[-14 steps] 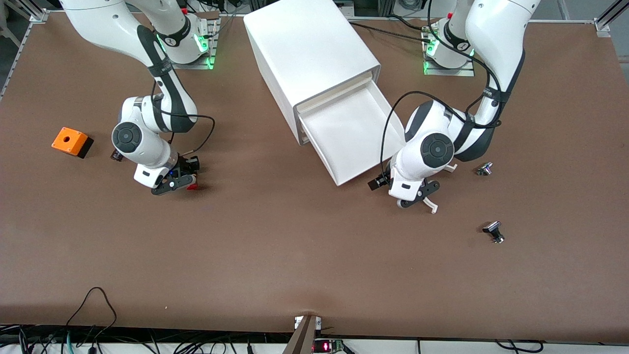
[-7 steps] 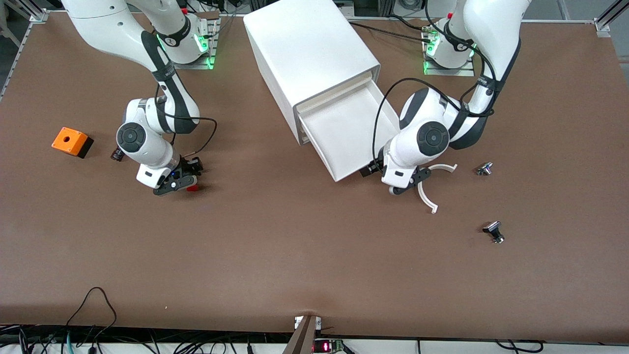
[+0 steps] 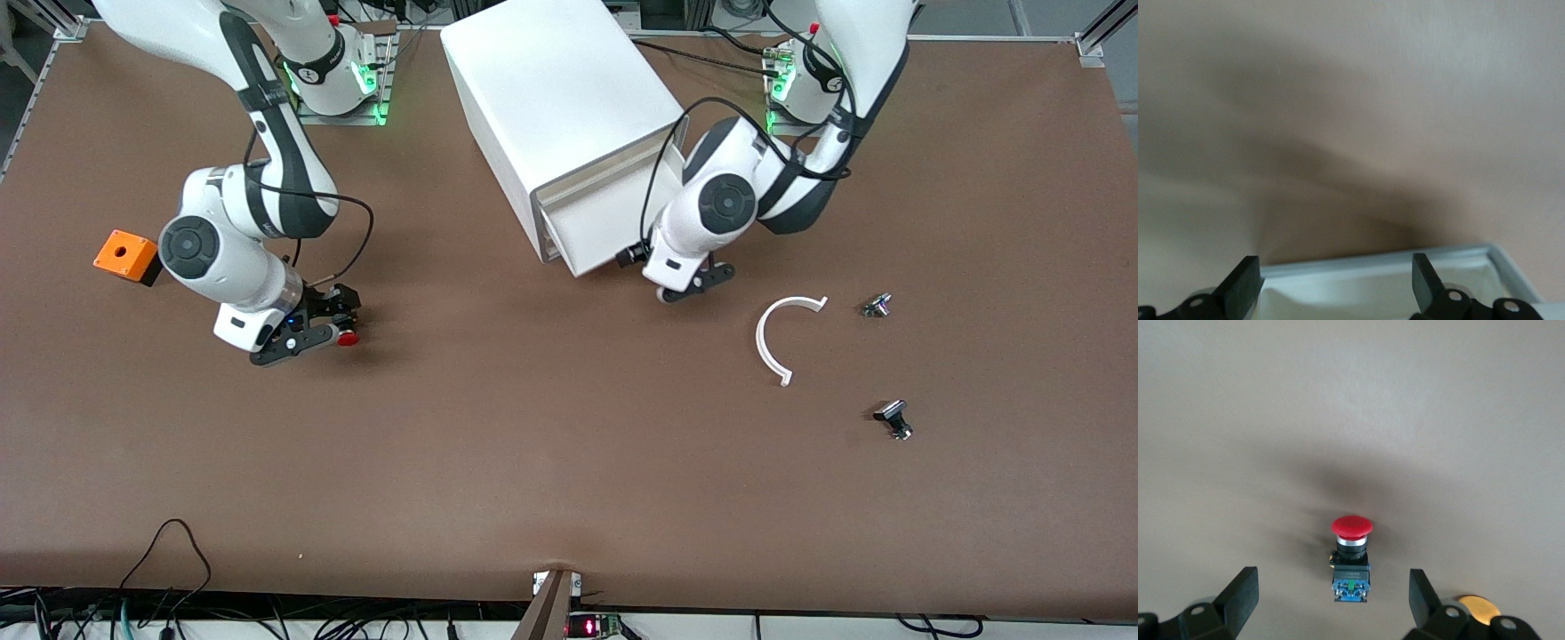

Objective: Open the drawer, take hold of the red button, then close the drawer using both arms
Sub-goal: 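Release the red button on the table with the right gripper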

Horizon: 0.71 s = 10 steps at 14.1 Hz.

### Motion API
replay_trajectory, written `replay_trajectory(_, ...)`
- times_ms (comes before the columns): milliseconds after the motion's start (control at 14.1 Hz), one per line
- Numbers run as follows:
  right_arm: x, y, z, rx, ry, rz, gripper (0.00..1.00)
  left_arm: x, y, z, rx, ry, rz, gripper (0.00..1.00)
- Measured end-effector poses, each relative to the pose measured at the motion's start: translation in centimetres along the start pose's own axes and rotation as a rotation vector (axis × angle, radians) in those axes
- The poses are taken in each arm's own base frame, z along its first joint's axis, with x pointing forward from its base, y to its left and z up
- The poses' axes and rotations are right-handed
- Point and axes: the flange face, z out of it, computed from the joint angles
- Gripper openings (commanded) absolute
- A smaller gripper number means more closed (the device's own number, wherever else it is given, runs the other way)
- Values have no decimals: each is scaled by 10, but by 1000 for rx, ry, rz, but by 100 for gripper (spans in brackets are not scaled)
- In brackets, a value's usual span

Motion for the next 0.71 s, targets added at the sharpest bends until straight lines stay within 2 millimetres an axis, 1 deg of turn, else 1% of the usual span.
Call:
replay_trajectory(142,8,-1,-29,12,-16,-5,100,-28,9,13,18,-22,49,100)
replay_trajectory(284,18,-1,-59,21,-33,-10,100,-46,14,21,30,-35,80,100)
replay_trajectory(355,21,-1,-73,26,-44,-12,100,-52,15,24,36,-39,89,100)
replay_trajectory(496,24,1,-99,37,-79,-12,100,-57,15,29,46,-44,97,100)
replay_trajectory(709,24,13,-140,44,-116,6,100,-58,13,31,50,-46,97,100)
